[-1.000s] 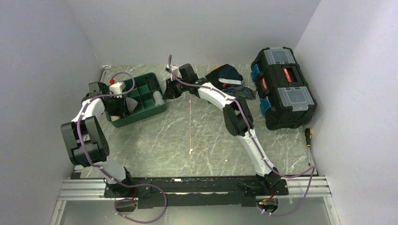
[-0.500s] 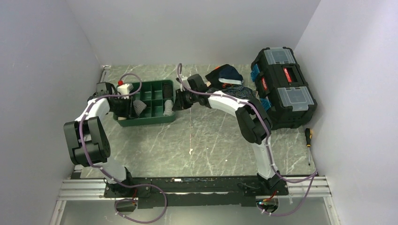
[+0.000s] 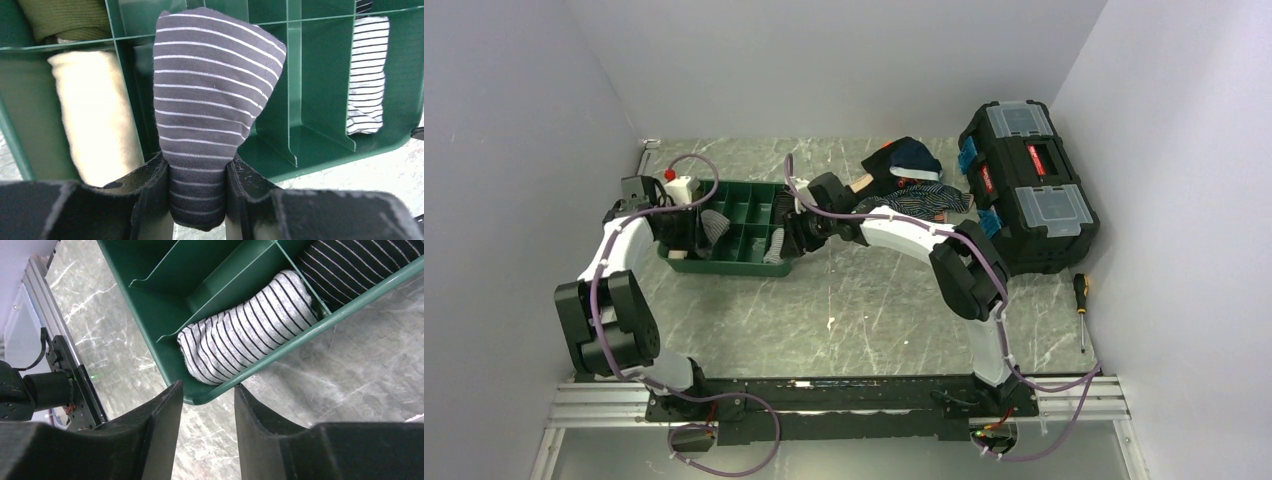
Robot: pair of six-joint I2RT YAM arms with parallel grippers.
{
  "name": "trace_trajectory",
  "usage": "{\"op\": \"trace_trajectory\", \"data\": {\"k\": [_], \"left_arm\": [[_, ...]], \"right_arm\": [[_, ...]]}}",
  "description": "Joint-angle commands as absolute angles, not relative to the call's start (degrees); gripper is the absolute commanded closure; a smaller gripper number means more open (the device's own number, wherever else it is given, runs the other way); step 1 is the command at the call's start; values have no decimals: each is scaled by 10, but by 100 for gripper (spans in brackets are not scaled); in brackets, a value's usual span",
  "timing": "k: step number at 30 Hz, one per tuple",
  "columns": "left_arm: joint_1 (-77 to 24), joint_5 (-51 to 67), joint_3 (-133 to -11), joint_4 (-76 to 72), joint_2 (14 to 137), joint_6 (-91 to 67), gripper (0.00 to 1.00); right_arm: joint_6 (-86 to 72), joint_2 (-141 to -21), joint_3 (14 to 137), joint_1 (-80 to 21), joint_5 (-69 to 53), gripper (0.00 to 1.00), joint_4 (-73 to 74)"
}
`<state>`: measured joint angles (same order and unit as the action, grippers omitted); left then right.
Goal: Roll the underwear
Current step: Move the storage box to the center of the board.
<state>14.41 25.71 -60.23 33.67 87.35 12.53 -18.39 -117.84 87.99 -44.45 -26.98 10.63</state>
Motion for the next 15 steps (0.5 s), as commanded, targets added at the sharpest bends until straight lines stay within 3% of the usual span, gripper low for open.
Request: {"op": "trace_trajectory", "data": {"k": [1,6,15], "left_arm": [[153,257,-616,350,832,108,100],[166,254,-627,354,813,102,100],[170,171,-627,328,797,79,100]], "right_arm": [[-162,-1125,882,-442,-278,53,85],[-145,-1116,882,-430,-277,44,87],[-119,-1091,875,-402,-272,44,90]]}}
